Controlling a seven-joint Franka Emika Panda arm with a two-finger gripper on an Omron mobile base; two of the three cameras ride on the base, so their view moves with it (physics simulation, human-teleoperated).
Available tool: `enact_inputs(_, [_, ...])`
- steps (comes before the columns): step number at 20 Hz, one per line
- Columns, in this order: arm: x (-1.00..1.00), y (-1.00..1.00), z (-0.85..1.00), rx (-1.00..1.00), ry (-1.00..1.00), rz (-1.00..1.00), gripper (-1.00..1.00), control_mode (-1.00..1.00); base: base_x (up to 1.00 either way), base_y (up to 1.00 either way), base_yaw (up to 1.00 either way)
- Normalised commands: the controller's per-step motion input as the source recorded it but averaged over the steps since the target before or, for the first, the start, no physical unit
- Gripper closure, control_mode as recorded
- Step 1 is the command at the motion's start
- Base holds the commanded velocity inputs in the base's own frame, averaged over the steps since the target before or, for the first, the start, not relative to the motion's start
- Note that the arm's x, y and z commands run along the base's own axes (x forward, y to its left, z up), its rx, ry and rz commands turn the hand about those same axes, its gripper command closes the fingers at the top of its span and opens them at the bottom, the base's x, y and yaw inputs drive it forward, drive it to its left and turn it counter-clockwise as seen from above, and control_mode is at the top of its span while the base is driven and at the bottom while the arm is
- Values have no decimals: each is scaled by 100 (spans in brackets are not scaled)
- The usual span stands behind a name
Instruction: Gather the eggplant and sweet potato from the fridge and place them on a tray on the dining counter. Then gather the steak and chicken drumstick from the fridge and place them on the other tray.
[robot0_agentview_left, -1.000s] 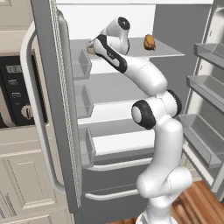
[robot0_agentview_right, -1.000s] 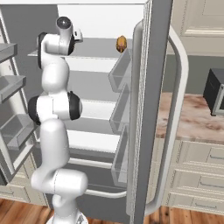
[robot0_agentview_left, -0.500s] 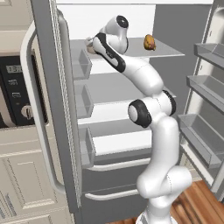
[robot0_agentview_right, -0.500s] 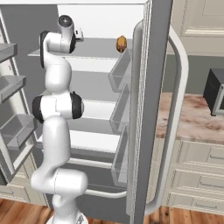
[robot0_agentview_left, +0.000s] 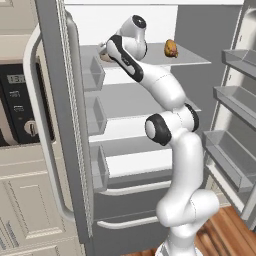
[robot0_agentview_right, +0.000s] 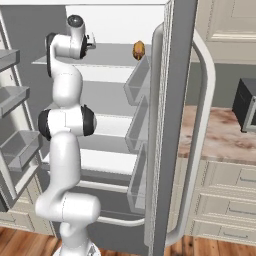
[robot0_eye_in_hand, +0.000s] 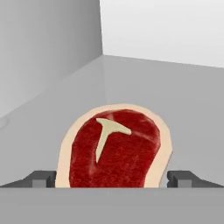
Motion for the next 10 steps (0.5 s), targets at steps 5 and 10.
enact_inputs(5, [0, 0, -27, 0, 0, 0, -100, -100, 0, 0, 0])
enact_inputs(10, [0, 0, -30, 0, 2, 0, -100, -100, 0, 0, 0])
